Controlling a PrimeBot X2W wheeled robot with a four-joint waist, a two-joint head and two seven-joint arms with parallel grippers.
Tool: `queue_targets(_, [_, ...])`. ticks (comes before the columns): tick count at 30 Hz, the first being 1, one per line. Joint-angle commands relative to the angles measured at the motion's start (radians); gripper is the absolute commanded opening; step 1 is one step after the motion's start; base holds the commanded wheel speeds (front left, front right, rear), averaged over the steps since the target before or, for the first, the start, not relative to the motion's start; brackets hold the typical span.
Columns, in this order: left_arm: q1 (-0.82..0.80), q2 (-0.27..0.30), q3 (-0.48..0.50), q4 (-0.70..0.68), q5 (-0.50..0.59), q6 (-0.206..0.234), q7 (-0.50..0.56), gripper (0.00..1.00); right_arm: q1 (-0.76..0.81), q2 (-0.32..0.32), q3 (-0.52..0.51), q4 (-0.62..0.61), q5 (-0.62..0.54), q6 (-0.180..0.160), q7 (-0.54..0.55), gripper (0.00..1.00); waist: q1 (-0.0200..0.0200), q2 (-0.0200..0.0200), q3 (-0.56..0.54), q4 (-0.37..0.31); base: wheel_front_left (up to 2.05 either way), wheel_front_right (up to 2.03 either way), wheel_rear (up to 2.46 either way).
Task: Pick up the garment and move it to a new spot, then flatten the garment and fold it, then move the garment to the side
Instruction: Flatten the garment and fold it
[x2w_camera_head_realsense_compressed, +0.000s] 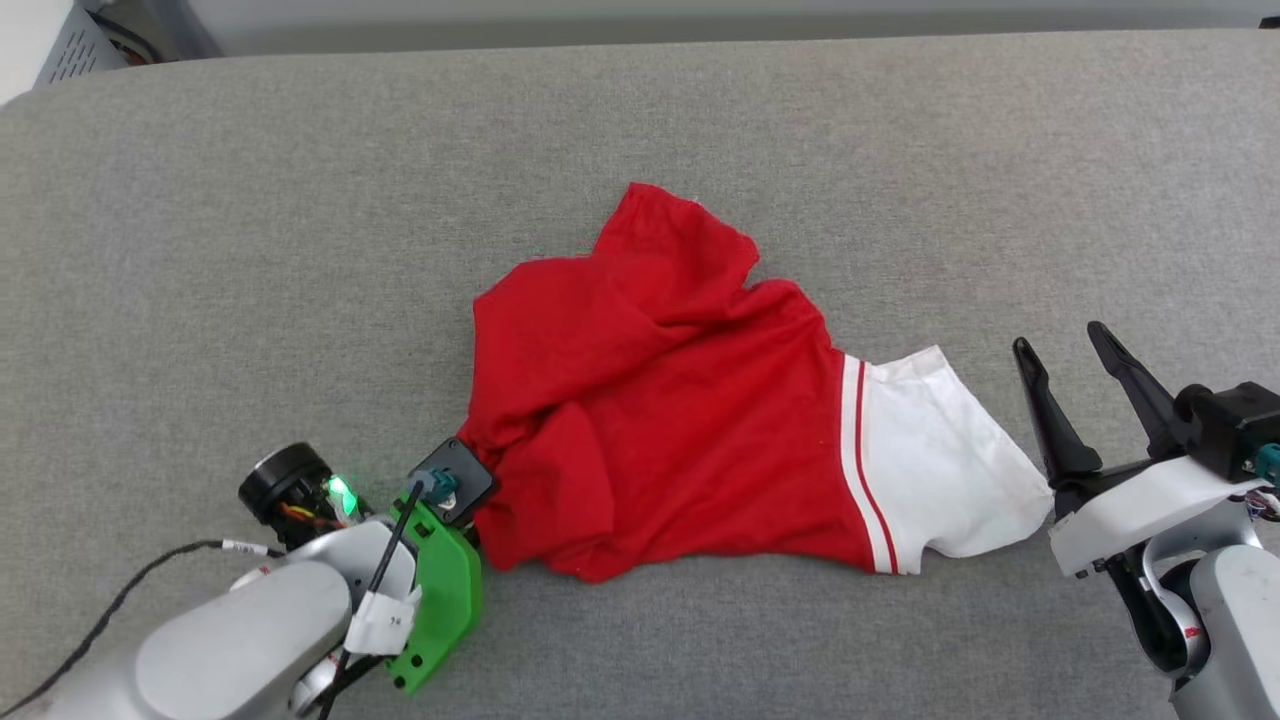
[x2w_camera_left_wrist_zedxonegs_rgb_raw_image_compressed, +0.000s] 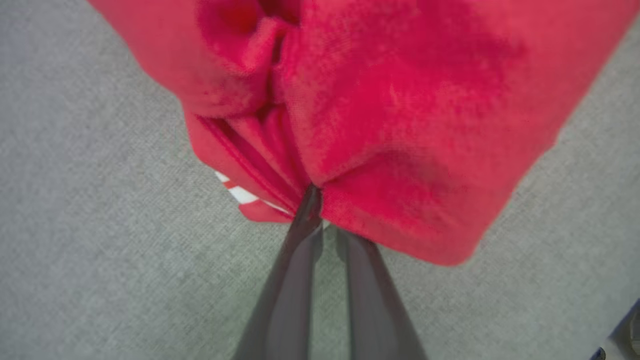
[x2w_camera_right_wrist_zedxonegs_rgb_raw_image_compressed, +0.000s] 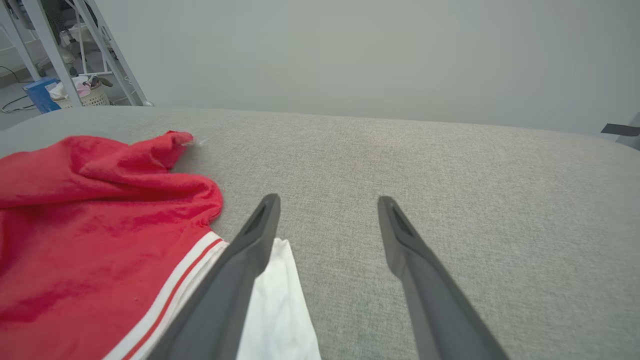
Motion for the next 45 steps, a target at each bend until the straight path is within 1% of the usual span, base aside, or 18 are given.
queue_targets(1, [0.038, -0.016, -0.002, 0.022, -0.023, 0.008, -0.008, 0.0, 0.018, -0.003, -0.007, -0.006, -0.003, -0.001, 0.005, 1.0, -0.0001, 0.0, -0.011, 0.007, 0.0, 0.0, 0.0])
queue_targets(4, [0.081, -0.053, 0.001, 0.066, -0.045, 0.011, -0.039, 0.0, 0.035, -0.009, -0.021, -0.01, -0.006, -0.001, 0.015, 1.0, -0.0001, 0.0, -0.029, 0.014, 0.0, 0.0, 0.0])
queue_targets(5, [0.088, -0.063, 0.005, 0.075, -0.051, 0.016, -0.054, 0.12, 0.04, -0.011, -0.026, -0.012, -0.006, -0.001, 0.018, 1.0, -0.0001, 0.0, -0.036, 0.016, 0.0, 0.0, 0.0])
queue_targets(6, [0.092, -0.074, 0.016, 0.086, -0.05, 0.028, -0.084, 0.93, 0.046, -0.013, -0.032, -0.015, -0.008, -0.001, 0.022, 1.0, -0.0001, 0.0, -0.047, 0.02, 0.0, 0.0, 0.0])
queue_targets(7, [0.094, -0.082, 0.026, 0.093, -0.045, 0.042, -0.112, 1.0, 0.051, -0.014, -0.036, -0.019, -0.009, -0.001, 0.026, 1.0, -0.0001, 0.0, -0.054, 0.023, 0.0, 0.0, 0.0])
queue_targets(9, [0.095, -0.093, 0.043, 0.096, -0.023, 0.075, -0.173, 1.0, 0.06, -0.018, -0.048, -0.032, -0.01, -0.001, 0.034, 1.0, -0.0001, 0.0, -0.075, 0.031, 0.0, 0.0, 0.0])
queue_targets(13, [0.114, -0.103, 0.1, 0.054, -0.006, 0.167, -0.295, 1.0, 0.077, -0.031, -0.076, -0.068, -0.018, -0.001, 0.055, 1.0, -0.0001, 0.0, -0.117, 0.049, 0.0, 0.0, 0.0])
queue_targets(18, [0.167, -0.079, 0.159, -0.04, 0.005, 0.3, -0.391, 1.0, 0.085, -0.054, -0.116, -0.147, -0.033, -0.001, 0.101, 1.0, -0.0001, 0.0, -0.156, 0.073, 0.0, 0.0, 0.0])
queue_targets(21, [0.203, -0.061, 0.194, -0.088, 0.009, 0.372, -0.433, 1.0, 0.08, -0.075, -0.126, -0.201, -0.04, -0.001, 0.146, 1.0, -0.0001, 0.0, -0.166, 0.083, 0.0, 0.0, 0.0])
queue_targets(23, [0.238, -0.058, 0.24, -0.121, 0.001, 0.429, -0.463, 1.0, 0.068, -0.099, -0.118, -0.236, -0.037, -0.001, 0.191, 1.0, -0.0001, 0.0, -0.171, 0.089, 0.0, 0.0, 0.0])
queue_targets(26, [0.285, -0.057, 0.299, -0.148, 0.027, 0.502, -0.483, 1.0, 0.045, -0.148, -0.083, -0.282, -0.019, -0.001, 0.275, 1.0, -0.0001, 0.0, -0.172, 0.094, 0.0, 0.0, 0.0])
queue_targets(29, [0.332, -0.076, 0.38, -0.183, 0.081, 0.554, -0.486, 1.0, 0.016, -0.219, -0.023, -0.317, 0.015, -0.001, 0.396, 1.0, -0.0001, 0.0, -0.164, 0.102, 0.0, 0.0, 0.0])
queue_targets(33, [0.405, -0.119, 0.497, -0.22, 0.174, 0.598, -0.487, 1.0, -0.03, -0.32, 0.088, -0.347, 0.097, -0.001, 0.601, 1.0, -0.0001, 0.0, -0.146, 0.112, 0.0, 0.0, 0.0])
queue_targets(35, [0.442, -0.149, 0.552, -0.236, 0.213, 0.609, -0.487, 1.0, -0.06, -0.352, 0.139, -0.346, 0.144, -0.001, 0.709, 1.0, -0.0001, 0.0, -0.135, 0.116, 0.0, 0.0, 0.0])
queue_targets(37, [0.473, -0.176, 0.601, -0.242, 0.257, 0.61, -0.487, 1.0, -0.095, -0.379, 0.187, -0.334, 0.171, -0.001, 0.802, 1.0, -0.0001, 0.0, -0.123, 0.122, 0.0, 0.0, 0.0])
queue_targets(39, [0.499, -0.205, 0.647, -0.245, 0.299, 0.606, -0.487, 1.0, -0.129, -0.396, 0.229, -0.307, 0.184, -0.001, 0.867, 1.0, -0.0001, 0.0, -0.111, 0.129, 0.0, 0.0, 0.0])
queue_targets(41, [0.522, -0.235, 0.687, -0.244, 0.331, 0.592, -0.487, 1.0, -0.157, -0.401, 0.261, -0.265, 0.202, -0.001, 0.912, 1.0, -0.0001, 0.0, -0.099, 0.136, 0.0, 0.0, 0.0])
queue_targets(45, [0.555, -0.289, 0.758, -0.233, 0.383, 0.549, -0.487, 1.0, -0.181, -0.393, 0.311, -0.157, 0.243, -0.001, 0.949, 1.0, -0.0001, 0.0, -0.076, 0.151, 0.0, 0.0, 0.0])
